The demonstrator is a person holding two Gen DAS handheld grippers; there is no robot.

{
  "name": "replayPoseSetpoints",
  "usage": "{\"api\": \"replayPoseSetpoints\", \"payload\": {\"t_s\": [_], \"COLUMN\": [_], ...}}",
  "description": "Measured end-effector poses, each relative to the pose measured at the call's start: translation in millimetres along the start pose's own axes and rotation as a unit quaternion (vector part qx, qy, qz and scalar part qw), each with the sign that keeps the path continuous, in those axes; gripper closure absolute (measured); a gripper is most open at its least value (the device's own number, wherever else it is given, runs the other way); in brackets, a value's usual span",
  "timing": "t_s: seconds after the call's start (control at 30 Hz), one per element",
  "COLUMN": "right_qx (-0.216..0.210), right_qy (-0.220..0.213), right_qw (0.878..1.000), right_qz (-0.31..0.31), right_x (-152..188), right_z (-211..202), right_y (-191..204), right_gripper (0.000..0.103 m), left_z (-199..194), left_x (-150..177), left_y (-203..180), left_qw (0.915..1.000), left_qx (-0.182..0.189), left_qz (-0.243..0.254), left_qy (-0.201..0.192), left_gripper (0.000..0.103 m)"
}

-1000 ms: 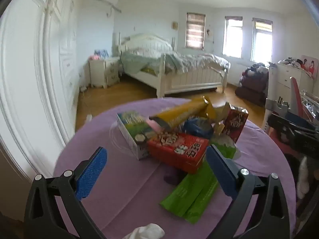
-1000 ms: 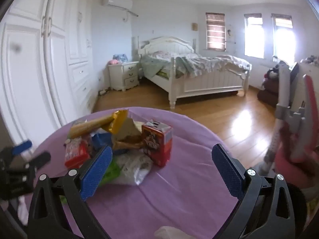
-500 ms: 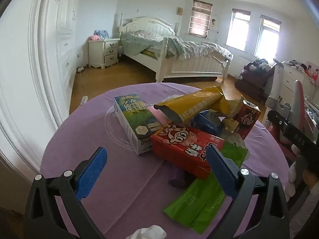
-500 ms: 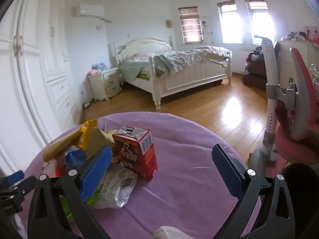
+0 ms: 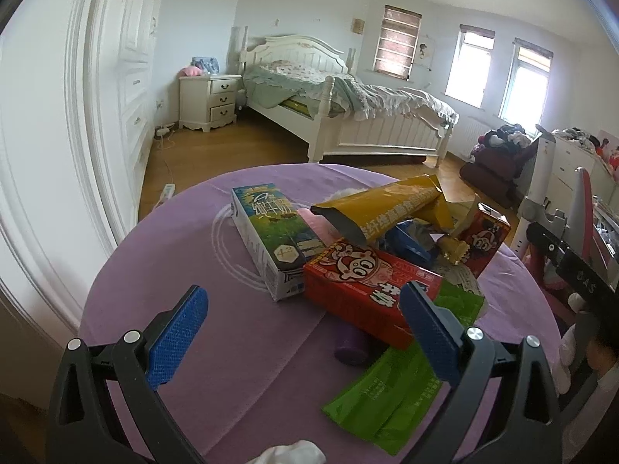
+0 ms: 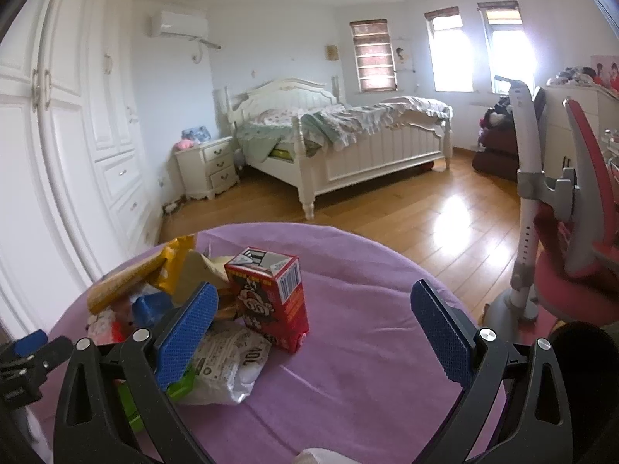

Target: Collect trash

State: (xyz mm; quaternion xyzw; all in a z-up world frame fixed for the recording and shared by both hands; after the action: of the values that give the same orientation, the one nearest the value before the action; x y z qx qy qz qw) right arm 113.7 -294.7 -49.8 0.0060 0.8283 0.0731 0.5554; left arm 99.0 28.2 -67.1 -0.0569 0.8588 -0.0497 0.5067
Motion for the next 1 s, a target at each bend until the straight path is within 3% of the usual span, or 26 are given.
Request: {"api": "replayPoseSetpoints", "payload": {"t_s": [0.3, 0.73, 1.0], "right_qx": [0.004, 0.003, 0.007], "right_qy": [-0.007, -0.006, -0.006], "right_qw": [1.000, 1.000, 1.000], "right_qz": [-0.019, 0.001, -0.029], "right_x": [-5, -5, -2], "right_z": [-11, -15, -13], "right_y": [27, 26, 39], "right_gripper": [0.004, 0.004, 0.004], "left_z": [-1, 3, -4], "left_x": [0, 2, 0], "left_y": [-3, 0, 11], "left_qw": [0.9997, 0.9997, 0.9989], "left_qx": [-0.018, -0.024, -0.040], "left_qz": [0.019, 0.006, -0.021], "left_qy": [-0.003, 0.007, -0.014], "left_gripper": [0.005, 0.005, 0.005]}}
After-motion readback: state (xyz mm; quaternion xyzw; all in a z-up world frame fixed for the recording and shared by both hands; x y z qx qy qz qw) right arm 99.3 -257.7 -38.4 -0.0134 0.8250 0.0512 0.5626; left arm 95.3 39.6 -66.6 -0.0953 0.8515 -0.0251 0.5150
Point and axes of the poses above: each gripper's, at about its wrist camera, not at the fingertips, and z roughly the way its jaws point, y to its left, x to its underside, the point moved 7 cm from there along z, roughly the way its jaws point, and after that the axes turned 7 degrees about -y, right-handed, at the moved point
